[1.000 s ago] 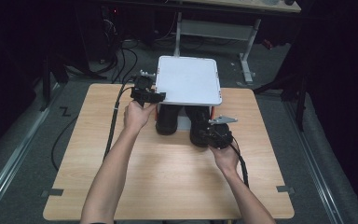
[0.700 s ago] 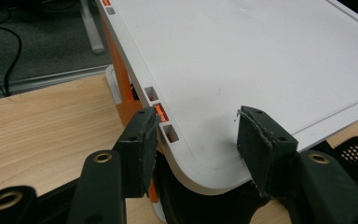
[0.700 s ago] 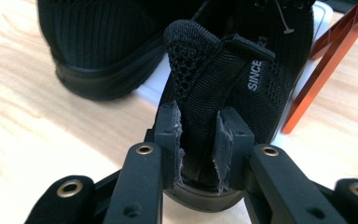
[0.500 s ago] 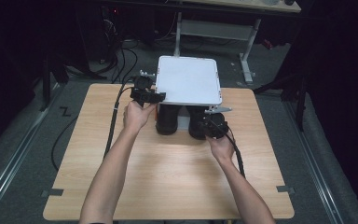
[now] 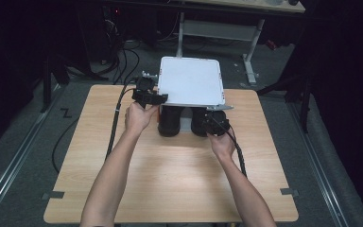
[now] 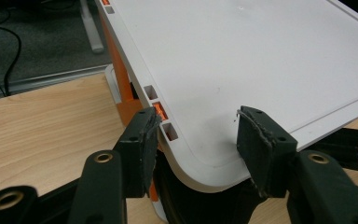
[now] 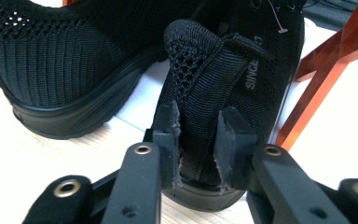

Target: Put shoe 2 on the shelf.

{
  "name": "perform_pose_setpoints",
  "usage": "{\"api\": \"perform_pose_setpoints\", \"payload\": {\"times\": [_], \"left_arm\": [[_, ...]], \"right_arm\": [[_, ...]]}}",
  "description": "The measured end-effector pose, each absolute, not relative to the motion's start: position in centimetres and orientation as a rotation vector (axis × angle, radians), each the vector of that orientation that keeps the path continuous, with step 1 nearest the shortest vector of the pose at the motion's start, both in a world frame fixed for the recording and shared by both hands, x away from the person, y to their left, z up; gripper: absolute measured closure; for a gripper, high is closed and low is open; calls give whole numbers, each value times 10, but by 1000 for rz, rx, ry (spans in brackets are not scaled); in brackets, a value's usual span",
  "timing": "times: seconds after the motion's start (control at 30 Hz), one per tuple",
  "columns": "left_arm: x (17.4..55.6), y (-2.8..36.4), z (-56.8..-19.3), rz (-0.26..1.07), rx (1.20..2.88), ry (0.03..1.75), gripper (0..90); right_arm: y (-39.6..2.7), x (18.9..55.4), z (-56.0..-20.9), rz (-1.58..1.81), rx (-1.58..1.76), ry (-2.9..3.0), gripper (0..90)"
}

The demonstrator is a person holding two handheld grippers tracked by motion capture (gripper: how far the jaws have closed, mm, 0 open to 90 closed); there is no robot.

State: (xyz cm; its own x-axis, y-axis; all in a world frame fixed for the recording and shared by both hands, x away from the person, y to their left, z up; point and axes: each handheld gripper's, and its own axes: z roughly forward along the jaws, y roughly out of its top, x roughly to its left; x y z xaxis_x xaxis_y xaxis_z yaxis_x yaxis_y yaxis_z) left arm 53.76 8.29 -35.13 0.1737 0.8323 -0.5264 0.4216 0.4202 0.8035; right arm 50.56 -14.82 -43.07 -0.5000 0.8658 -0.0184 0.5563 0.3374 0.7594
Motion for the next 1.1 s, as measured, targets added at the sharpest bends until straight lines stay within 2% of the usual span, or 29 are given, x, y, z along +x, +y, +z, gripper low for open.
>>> {"api": "perform_pose_setpoints", "payload": {"times": [0.23,0.37,0.67,1.1], "left_arm": [[536,84,-351,419,1189,1436,465],[532,86,-350,451,1201,1411,393],[502,96,-346,489,1190,1317,375],[443,129,-366,480,1104,1319,381]], "right_arm": [[-155,501,-426,1029,1253,2198,517],[-170,491,-419,1074,1233,2189,479],[-203,475,-409,1153,1249,2154,469],[-258,432,-406,1240,1265,2052,478]]}}
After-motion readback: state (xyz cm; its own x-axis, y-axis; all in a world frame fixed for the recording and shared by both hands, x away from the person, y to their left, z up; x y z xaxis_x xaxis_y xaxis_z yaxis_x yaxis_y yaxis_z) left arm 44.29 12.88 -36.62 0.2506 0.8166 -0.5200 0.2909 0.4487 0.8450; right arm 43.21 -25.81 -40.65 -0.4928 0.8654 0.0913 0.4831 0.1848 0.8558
